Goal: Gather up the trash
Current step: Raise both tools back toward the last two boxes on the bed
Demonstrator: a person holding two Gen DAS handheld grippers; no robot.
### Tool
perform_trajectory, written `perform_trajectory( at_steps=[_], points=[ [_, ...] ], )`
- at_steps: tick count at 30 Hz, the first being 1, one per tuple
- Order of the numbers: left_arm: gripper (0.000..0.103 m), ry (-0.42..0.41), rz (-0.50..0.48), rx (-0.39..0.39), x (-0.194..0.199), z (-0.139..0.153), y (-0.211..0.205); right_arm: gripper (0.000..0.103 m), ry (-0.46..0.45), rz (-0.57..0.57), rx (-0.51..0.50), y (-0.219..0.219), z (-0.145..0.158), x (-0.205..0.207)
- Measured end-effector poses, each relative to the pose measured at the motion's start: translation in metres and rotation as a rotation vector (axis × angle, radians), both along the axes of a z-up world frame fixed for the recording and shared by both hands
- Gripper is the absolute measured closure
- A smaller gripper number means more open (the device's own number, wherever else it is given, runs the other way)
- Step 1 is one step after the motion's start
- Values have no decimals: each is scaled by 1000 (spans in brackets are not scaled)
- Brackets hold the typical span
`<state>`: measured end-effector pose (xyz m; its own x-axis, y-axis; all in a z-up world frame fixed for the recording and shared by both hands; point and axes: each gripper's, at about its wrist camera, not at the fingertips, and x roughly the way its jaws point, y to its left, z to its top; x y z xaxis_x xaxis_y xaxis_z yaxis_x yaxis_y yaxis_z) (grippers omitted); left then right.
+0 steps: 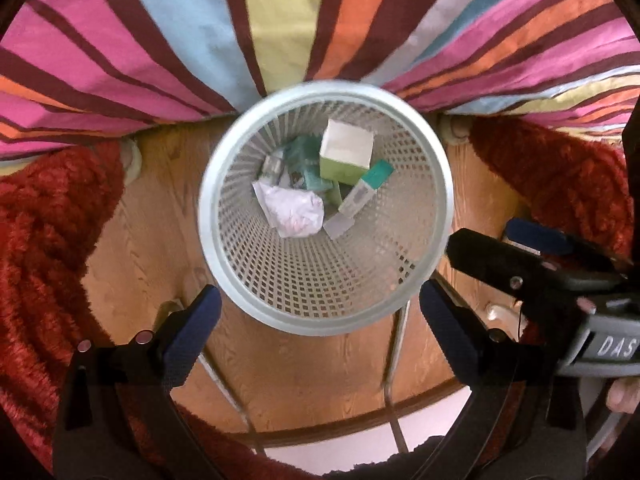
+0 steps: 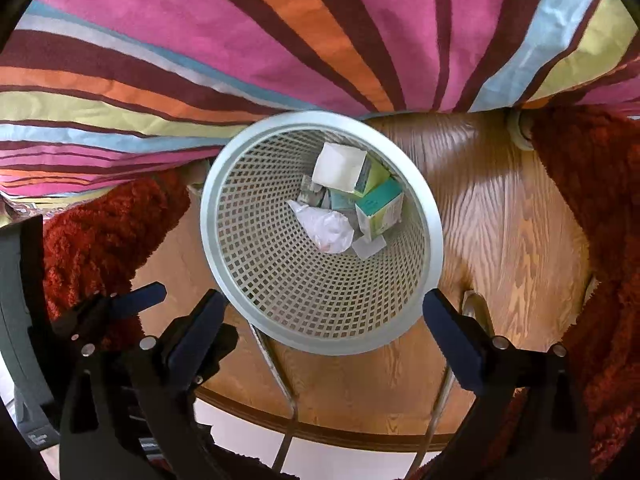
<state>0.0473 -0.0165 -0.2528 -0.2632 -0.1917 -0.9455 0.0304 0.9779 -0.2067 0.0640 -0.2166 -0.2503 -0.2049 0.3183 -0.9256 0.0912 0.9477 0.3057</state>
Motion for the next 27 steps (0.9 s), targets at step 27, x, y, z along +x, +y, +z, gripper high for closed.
perform_trajectory(
  at_steps=[27],
  points=[
    [7,-902,8,-13,105,239,23,8,-1066,96,-22,-31,240,57]
  ],
)
